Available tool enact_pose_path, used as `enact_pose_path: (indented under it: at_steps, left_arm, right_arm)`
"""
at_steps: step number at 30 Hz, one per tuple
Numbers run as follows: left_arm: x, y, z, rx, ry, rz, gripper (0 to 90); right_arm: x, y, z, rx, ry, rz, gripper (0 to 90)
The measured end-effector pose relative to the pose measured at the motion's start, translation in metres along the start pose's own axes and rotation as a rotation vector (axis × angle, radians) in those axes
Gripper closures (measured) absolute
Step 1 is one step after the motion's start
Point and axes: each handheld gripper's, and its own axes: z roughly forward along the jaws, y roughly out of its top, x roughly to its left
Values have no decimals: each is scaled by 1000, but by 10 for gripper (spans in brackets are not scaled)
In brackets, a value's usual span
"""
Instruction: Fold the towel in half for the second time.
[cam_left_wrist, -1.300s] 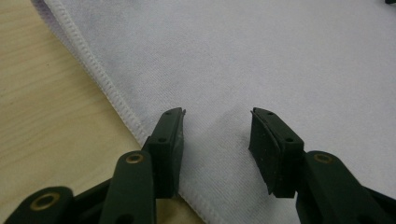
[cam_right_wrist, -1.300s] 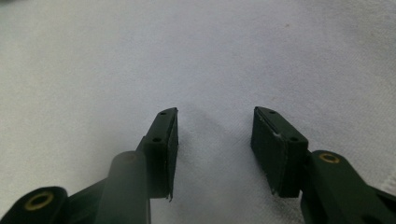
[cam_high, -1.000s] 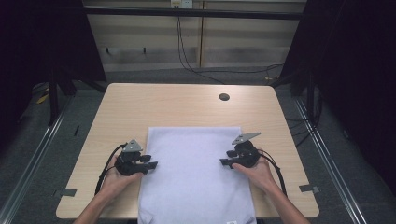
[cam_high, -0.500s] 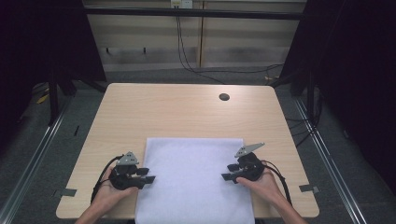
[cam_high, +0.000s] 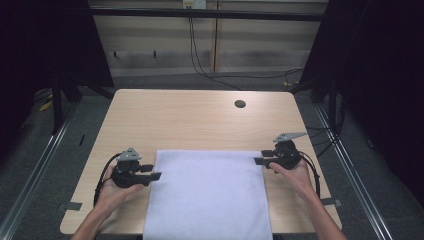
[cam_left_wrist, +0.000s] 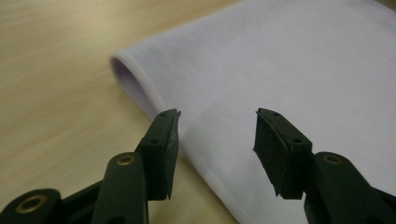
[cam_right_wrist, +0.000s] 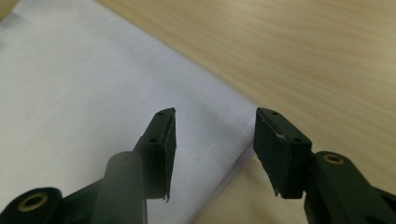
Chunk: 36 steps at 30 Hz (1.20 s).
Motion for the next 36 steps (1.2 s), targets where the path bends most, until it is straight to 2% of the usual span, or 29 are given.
enact_pose_path:
  at_steps: [1,3,5,7,10,11,12,14,16,17,18,19,22,24,28,31,33,34,36]
  left_arm:
    - [5,3,1,-21,2,-12,488]
    - [13,11,2,-23,16,-33,467]
    - [19,18,5,-40,27,-39,455]
    - [23,20,8,-59,42,-43,454]
    - [28,20,15,-41,64,-43,444]
    - [31,20,17,-42,59,-49,435]
    - [34,20,18,-43,62,-63,426]
    - [40,21,20,-35,78,-70,369]
    - [43,20,23,-38,88,-75,359]
    - [42,20,25,-32,91,-71,358]
    - [41,20,27,-29,104,-58,354]
    - [41,21,28,-24,96,-46,344]
    - [40,24,33,-42,70,-36,336]
    - [41,25,38,-32,55,-31,336]
    - [44,27,50,-13,33,-28,427]
    - [45,28,58,12,10,-18,541]
    - [43,27,60,27,22,-2,606]
    - [43,27,59,32,13,-5,641]
    - [44,26,58,47,17,22,705]
  right_arm:
    - [-4,3,4,-7,-23,-2,483]
    - [-13,8,14,-5,-1,9,479]
    - [-18,11,25,9,-33,6,481]
    - [-24,12,33,3,-10,33,500]
    - [-27,9,38,45,0,28,515]
    - [-28,7,39,55,16,25,517]
    - [-28,5,40,66,8,21,524]
    - [-27,2,39,53,7,27,534]
    - [-26,2,40,52,1,24,608]
    - [-25,2,41,51,14,15,637]
    - [-23,3,41,59,1,2,677]
    - [-21,3,42,65,-1,1,734]
    - [-18,3,42,71,12,-2,798]
    - [-18,2,43,64,18,16,821]
    - [-20,1,43,64,34,28,836]
    - [-22,1,43,60,46,33,838]
    - [-22,1,43,58,48,36,841]
    - [-22,1,43,58,50,39,844]
    - [-23,0,43,50,57,51,848]
